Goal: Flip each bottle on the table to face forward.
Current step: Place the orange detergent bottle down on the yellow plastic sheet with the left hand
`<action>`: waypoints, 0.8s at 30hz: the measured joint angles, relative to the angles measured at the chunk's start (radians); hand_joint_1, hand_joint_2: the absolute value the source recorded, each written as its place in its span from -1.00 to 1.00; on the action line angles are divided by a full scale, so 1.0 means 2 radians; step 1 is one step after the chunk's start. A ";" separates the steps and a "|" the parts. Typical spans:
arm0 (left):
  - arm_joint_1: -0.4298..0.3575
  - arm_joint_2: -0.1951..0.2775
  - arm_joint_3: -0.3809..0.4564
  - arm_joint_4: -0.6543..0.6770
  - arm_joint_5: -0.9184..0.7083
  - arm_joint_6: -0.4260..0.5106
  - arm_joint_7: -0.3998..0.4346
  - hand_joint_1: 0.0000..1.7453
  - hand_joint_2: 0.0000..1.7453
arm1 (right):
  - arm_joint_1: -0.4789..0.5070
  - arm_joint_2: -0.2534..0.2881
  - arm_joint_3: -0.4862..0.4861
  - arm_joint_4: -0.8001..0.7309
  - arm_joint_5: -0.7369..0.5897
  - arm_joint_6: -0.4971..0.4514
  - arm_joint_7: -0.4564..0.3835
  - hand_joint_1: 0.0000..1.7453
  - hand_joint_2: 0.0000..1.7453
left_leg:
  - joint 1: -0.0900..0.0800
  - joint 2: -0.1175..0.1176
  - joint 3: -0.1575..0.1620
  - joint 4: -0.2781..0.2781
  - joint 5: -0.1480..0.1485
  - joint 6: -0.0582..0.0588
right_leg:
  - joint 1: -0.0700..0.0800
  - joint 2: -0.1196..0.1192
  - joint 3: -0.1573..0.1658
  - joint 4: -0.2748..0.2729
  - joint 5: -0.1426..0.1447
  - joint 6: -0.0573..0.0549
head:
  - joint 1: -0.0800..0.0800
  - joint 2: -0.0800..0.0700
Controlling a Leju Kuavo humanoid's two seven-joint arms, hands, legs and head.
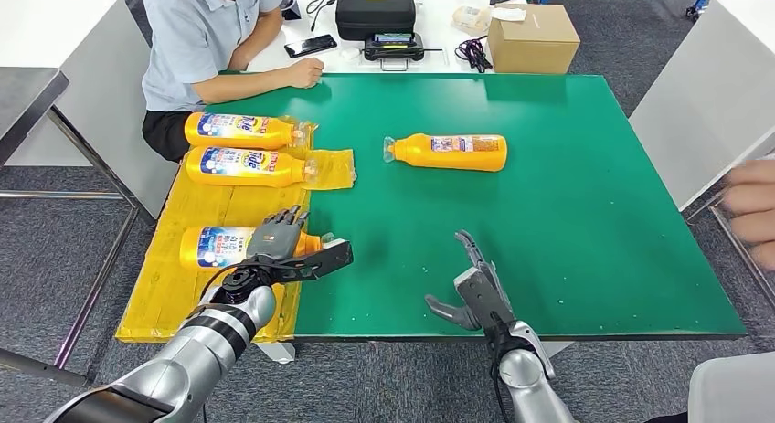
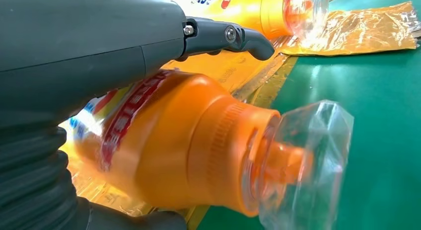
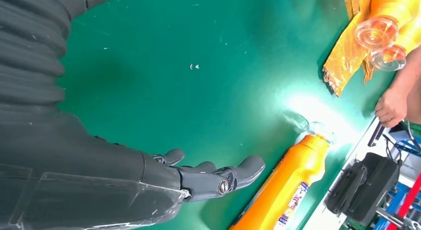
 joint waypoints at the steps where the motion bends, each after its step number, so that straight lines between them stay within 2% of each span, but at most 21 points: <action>1: 0.000 -0.001 0.000 0.000 -0.001 0.005 -0.003 -1.00 1.00 | 0.000 0.000 0.000 0.001 0.000 0.000 0.000 -1.00 1.00 | 0.000 0.000 0.000 0.000 0.000 0.000 | 0.000 0.000 0.000 0.000 0.000 0.000 | 0.000 0.000; 7: 0.021 -0.011 -0.008 -0.019 -0.002 0.044 -0.039 -1.00 1.00 | 0.004 0.000 -0.003 0.001 0.000 -0.004 -0.005 -1.00 1.00 | 0.000 0.000 0.000 0.000 0.000 0.000 | 0.000 0.000 -0.001 0.000 0.000 0.000 | 0.000 0.000; 11: 0.054 -0.016 -0.033 -0.080 0.012 0.064 -0.061 -1.00 1.00 | 0.015 0.000 -0.008 -0.004 -0.001 -0.011 -0.012 -1.00 1.00 | 0.000 0.000 -0.002 0.000 0.000 0.000 | 0.000 0.000 -0.002 0.000 0.000 0.000 | 0.000 0.000; 19: 0.104 -0.011 -0.092 -0.198 0.022 0.084 -0.069 -1.00 1.00 | 0.034 0.000 -0.013 -0.015 -0.001 -0.020 -0.018 -1.00 1.00 | 0.000 0.000 -0.003 0.000 0.000 0.000 | 0.000 0.000 -0.003 0.000 0.000 0.000 | 0.000 0.000; 24: 0.130 -0.005 -0.115 -0.252 0.028 0.124 -0.090 -1.00 1.00 | 0.042 0.000 -0.016 -0.019 -0.004 -0.029 -0.024 -1.00 1.00 | 0.000 0.000 -0.003 0.000 0.000 0.000 | 0.000 0.000 -0.003 0.000 0.000 0.000 | 0.000 0.000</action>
